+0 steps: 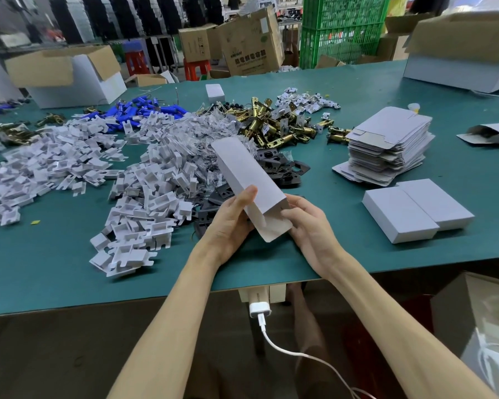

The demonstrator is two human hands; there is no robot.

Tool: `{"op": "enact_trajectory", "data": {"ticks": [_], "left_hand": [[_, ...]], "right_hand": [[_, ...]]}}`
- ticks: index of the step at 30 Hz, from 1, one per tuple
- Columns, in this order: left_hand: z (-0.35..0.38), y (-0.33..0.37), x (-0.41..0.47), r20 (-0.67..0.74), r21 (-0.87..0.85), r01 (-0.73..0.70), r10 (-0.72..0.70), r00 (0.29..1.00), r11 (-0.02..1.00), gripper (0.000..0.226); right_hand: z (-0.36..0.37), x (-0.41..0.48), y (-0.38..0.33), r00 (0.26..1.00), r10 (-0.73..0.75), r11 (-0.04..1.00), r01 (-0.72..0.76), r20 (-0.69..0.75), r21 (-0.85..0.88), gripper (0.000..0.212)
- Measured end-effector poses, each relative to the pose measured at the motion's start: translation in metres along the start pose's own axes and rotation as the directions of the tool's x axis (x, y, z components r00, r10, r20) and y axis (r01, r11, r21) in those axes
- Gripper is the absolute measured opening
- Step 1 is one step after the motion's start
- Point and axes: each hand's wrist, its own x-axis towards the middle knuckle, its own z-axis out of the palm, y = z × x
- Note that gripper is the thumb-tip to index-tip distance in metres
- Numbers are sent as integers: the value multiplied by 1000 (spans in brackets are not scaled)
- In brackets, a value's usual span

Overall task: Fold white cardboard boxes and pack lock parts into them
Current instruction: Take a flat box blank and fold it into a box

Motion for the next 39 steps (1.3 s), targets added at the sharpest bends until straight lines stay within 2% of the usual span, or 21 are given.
{"op": "enact_trajectory", "data": {"ticks": [1, 3, 5, 6, 7, 11, 14, 18, 21, 24, 27, 31, 36, 39], "left_hand": [[-1, -1, 1, -28, -27, 13, -14, 1000, 1000, 66], [-2, -3, 3, -68, -63, 35, -39, 997, 997, 49], [-1, -4, 4, -72, -39, 47, -50, 996, 998, 47], [-1, -4, 4, -67, -16, 51, -52, 996, 999, 49], [-1, -4, 4, -55, 2, 54, -54, 997, 999, 49], [-3, -5, 3, -31, 26, 83, -82, 996, 996, 42], [-2, -5, 4, -80, 17, 85, -83, 993, 996, 45], [-2, -4, 6, -187, -19, 89, -91, 978, 996, 46], [-5, -3, 6, -207, -20, 101, -103, 973, 995, 41], [-6, -2, 4, -128, 30, 156, -151, 980, 987, 42], [-6, -4, 3, -99, 100, 168, -158, 982, 981, 44], [-6, -6, 5, -113, 54, 127, -120, 986, 990, 38], [-7, -7, 7, -146, 98, 102, -87, 985, 990, 31], [-8, -8, 7, -202, 34, 52, -44, 978, 998, 28]], "right_hand": [[1, 0, 0, 1000, -2, 1000, 2, -4, 7, 27], [4, 0, 0, 1000, -20, 1000, 20, -18, 13, 49], [7, 0, 0, 999, -28, 999, 27, -47, -25, 70], [7, 0, 1, 998, -32, 999, 30, -60, -40, 73], [7, 0, 2, 997, -37, 998, 33, -72, -62, 69], [5, 1, 8, 992, -109, 966, 91, -62, -243, 28], [3, 2, 9, 993, -119, 965, 112, -14, -235, 23], [5, 0, 9, 994, -111, 944, 109, 13, -310, 20], [6, -2, 7, 995, -99, 941, 95, 3, -326, 26], [10, -2, 5, 994, -99, 942, 81, -39, -326, 49], [11, -3, 5, 993, -100, 947, 75, -65, -311, 40], [11, -4, 3, 994, -72, 956, 45, -85, -291, 37], [15, -6, 0, 993, -82, 941, 49, -85, -334, 50], [15, -6, -1, 993, -108, 910, 79, -47, -406, 61]]}}
